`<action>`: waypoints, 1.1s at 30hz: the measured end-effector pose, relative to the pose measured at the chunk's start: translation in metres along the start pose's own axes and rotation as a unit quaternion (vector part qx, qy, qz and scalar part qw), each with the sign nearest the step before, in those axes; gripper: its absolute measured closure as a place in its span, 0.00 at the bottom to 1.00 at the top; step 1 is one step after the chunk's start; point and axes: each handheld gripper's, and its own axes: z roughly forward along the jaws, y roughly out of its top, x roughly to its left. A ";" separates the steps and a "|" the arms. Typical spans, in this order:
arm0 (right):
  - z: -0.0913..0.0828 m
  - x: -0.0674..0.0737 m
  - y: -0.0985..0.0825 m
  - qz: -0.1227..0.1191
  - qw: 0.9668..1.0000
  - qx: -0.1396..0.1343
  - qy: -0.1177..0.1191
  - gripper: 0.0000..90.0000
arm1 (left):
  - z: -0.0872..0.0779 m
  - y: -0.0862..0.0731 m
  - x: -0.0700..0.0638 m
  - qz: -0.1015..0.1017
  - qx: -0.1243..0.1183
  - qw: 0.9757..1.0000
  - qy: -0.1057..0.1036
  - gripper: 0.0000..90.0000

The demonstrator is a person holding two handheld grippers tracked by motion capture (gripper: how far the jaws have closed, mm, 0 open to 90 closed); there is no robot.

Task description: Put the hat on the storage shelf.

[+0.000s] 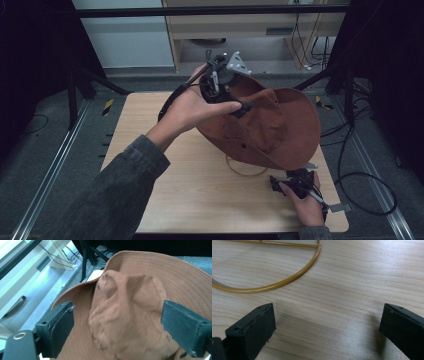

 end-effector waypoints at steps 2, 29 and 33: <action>0.000 0.000 0.000 0.000 1.000 0.000 0.000 0.00 | -0.004 -0.004 0.002 -0.003 -0.001 1.000 0.003 0.11; 0.000 0.000 0.000 0.001 1.000 0.001 0.001 0.00 | -0.066 -0.136 0.016 -0.080 -0.026 0.996 0.031 0.08; 0.000 0.000 0.000 0.003 1.000 0.000 0.002 0.00 | -0.061 -0.162 0.007 -0.083 -0.015 0.996 0.029 0.08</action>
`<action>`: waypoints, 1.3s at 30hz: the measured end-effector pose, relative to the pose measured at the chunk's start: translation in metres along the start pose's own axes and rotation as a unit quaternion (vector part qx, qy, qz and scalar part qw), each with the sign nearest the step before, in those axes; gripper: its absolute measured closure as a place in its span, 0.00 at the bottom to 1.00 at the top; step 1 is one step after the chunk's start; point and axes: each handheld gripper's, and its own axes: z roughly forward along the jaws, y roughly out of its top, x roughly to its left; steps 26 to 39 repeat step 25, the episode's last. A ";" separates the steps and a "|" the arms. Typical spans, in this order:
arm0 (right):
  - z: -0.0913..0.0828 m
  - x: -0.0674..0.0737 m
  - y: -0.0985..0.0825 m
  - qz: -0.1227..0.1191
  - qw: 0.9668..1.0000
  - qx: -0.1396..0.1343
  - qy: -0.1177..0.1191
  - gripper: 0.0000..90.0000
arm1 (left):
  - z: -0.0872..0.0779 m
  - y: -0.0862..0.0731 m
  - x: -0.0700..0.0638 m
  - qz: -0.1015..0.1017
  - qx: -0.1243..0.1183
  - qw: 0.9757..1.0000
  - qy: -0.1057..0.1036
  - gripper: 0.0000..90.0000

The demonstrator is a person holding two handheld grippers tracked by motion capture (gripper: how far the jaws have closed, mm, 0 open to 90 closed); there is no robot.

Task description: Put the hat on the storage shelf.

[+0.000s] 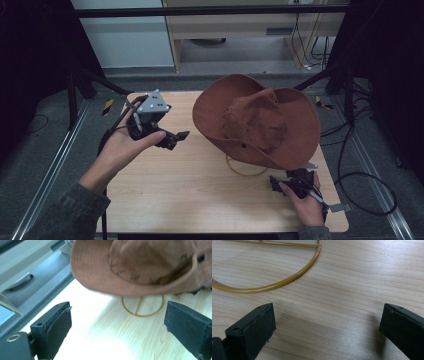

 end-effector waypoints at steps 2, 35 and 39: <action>0.000 0.000 0.000 0.000 1.000 0.000 0.000 0.00 | 0.004 -0.015 -0.001 -0.003 0.004 1.000 0.004 0.08; 0.000 0.000 0.000 0.002 1.000 0.000 -0.003 0.00 | 0.079 -0.203 0.002 -0.107 0.098 0.989 0.036 0.08; 0.000 0.000 0.000 0.002 1.000 0.000 -0.003 0.00 | 0.079 -0.203 0.002 -0.107 0.098 0.989 0.036 0.08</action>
